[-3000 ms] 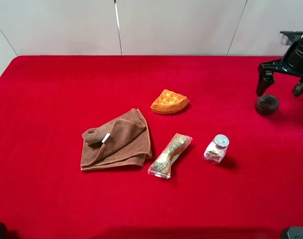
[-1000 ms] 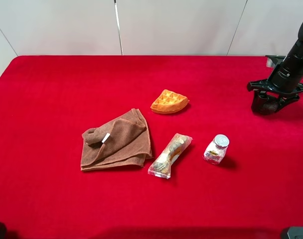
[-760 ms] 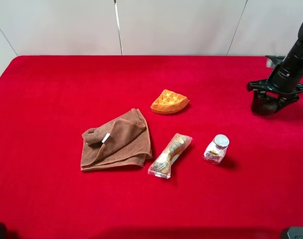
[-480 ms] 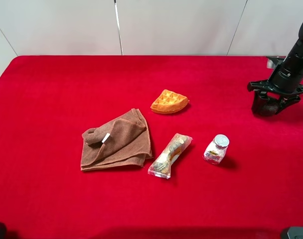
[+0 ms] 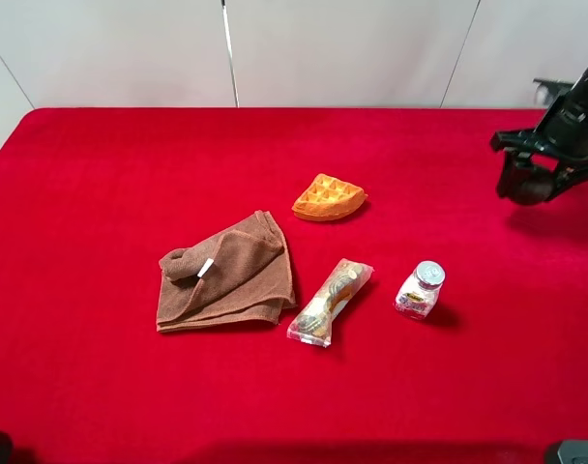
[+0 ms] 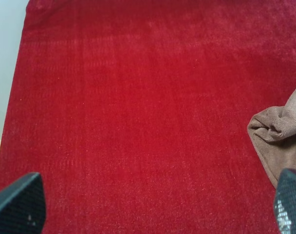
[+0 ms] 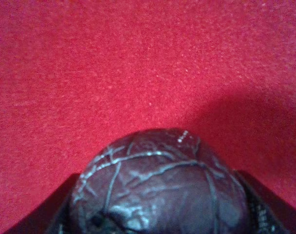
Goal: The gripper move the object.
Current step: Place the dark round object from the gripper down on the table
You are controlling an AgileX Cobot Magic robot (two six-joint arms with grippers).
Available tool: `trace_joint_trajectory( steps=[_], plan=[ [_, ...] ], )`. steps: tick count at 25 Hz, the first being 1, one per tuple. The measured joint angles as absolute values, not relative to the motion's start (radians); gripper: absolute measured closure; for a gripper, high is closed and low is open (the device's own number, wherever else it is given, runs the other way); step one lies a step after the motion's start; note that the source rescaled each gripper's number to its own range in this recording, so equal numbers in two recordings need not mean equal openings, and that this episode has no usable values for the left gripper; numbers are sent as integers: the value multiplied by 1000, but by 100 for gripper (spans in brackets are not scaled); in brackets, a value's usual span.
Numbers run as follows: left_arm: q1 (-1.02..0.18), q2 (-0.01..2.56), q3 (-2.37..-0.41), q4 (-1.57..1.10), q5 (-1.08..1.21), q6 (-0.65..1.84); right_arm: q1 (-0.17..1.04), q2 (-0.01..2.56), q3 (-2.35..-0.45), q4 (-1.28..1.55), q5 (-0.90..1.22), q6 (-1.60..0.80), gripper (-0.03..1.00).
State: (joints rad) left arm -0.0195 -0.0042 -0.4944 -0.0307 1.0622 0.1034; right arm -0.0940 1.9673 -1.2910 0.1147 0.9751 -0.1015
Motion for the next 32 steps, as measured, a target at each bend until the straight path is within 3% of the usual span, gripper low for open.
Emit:
trace_joint_trajectory(
  steps=[15, 32],
  plan=[
    [-19, -4, -494, -31, 1062, 103, -76, 1763, -1291, 176, 1063, -91, 97],
    [-19, -4, -494, -31, 1062, 103, 339, 1735, -1291, 178, 1115, -69, 97]
  ],
)
